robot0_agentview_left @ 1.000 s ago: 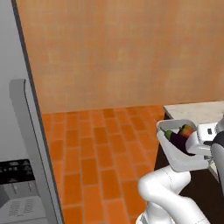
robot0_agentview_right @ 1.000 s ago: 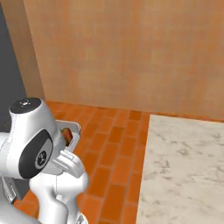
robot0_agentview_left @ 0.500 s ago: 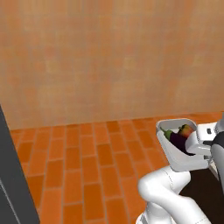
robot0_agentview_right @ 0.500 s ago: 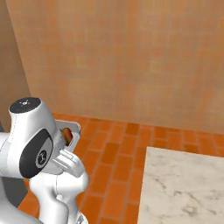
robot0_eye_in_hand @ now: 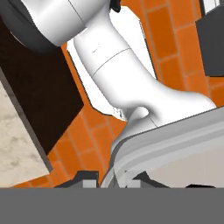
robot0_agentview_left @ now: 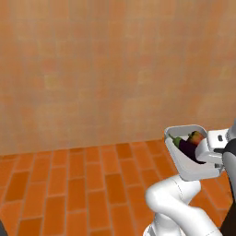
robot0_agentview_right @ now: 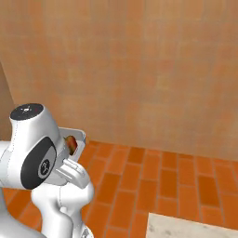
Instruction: Take the meat container that has the steak and place it on the second highest rack of the freezer. Then take the vegetable container that has the eggplant and bell pepper and place it on the highest rack of the freezer.
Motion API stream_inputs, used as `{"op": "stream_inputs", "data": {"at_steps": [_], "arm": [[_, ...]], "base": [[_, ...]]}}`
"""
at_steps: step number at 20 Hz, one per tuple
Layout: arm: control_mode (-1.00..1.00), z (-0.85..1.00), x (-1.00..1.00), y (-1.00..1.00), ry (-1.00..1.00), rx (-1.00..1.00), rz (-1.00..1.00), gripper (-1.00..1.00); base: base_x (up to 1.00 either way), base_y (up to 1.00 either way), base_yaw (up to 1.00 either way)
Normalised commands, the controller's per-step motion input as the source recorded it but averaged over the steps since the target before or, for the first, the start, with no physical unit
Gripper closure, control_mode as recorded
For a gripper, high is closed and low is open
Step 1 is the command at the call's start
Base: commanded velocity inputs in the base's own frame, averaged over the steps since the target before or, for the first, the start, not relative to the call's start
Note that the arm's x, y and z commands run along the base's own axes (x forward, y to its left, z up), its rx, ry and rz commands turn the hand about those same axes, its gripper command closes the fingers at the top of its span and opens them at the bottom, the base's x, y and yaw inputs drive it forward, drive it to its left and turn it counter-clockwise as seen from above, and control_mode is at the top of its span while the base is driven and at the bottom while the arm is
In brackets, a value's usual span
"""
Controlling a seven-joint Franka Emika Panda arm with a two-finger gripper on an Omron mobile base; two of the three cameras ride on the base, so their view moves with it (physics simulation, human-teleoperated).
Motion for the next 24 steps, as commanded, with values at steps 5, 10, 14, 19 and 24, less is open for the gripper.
{"op": "stream_inputs", "data": {"at_steps": [5, 10, 14, 19, 24], "arm": [[1.00, 0.00, 0.00, 0.00, 0.00, 0.00, 0.00, 1.00], [1.00, 0.00, 0.00, 0.00, 0.00, 0.00, 0.00, 1.00], [1.00, 0.00, 0.00, 0.00, 0.00, 0.00, 0.00, 1.00], [1.00, 0.00, 0.00, 0.00, 0.00, 0.00, 0.00, 1.00], [1.00, 0.00, 0.00, 0.00, 0.00, 0.00, 0.00, 1.00]], "base": [[1.00, -0.04, 0.18], [0.93, 0.00, 0.83], [0.48, 0.00, 0.97], [-0.19, 0.00, 0.90], [-0.30, 0.06, 0.89]]}}
